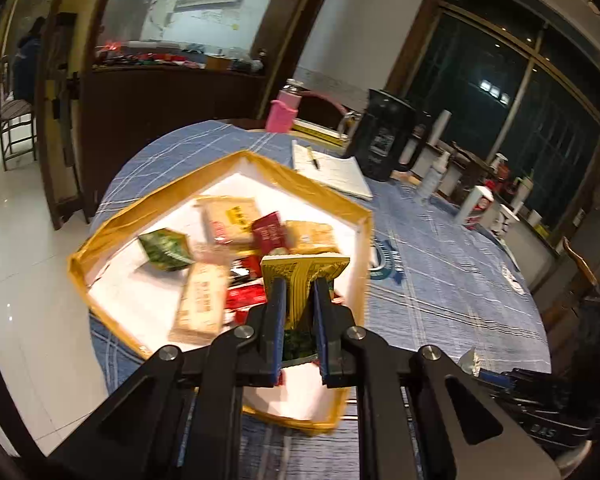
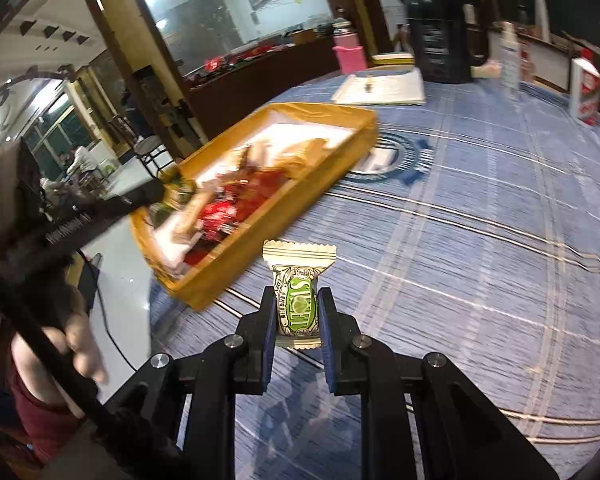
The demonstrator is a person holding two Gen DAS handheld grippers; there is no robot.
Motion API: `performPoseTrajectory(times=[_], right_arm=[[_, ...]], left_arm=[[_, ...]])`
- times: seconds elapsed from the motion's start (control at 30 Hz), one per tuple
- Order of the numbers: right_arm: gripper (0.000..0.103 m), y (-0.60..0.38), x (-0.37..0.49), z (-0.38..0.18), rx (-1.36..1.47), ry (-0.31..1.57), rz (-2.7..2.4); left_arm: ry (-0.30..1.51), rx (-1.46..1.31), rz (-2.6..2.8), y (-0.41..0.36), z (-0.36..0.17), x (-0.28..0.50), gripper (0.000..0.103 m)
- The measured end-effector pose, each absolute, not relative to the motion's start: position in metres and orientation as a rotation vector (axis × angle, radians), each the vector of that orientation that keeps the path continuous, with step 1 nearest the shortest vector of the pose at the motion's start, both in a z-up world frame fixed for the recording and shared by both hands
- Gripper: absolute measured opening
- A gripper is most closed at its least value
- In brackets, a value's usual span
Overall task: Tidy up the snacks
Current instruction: 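Carry both green pea bags into the tray and open both tools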
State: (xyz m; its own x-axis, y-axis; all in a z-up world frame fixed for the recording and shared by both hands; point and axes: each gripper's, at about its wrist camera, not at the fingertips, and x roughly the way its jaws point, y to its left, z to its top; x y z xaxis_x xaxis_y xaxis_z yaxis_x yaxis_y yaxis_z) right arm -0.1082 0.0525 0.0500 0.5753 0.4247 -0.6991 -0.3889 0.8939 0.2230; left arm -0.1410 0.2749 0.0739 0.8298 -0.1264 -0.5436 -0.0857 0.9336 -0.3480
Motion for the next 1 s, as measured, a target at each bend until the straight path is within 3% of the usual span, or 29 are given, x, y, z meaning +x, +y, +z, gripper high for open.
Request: performPoseTrajectory(times=[0.7,0.77,0.83,1.0], right_arm=[[0.019,0.177,0.034,0.042,-0.147,0.927,0.411],[0.02,0.179,0.041,0.041,-0.154,0.923,0.397],[0.02,0.178,0.045,0.043,-0.135,0.914,0.397],[0.024,0.164,0.04,0.055,-0.053,0.876,0.408]], left_arm=[[0.659,-0.426,-0.018,0.322,0.047,-0.103,0.015],[0.662,-0.444,-0.03,0.324,0.046,-0.102,0.022],[0.656,-0.458,-0.035,0.325,0.047,-0.104,0.049],[0.621,-0.451,-0.042,0.319,0.056,-0.114,0.058]])
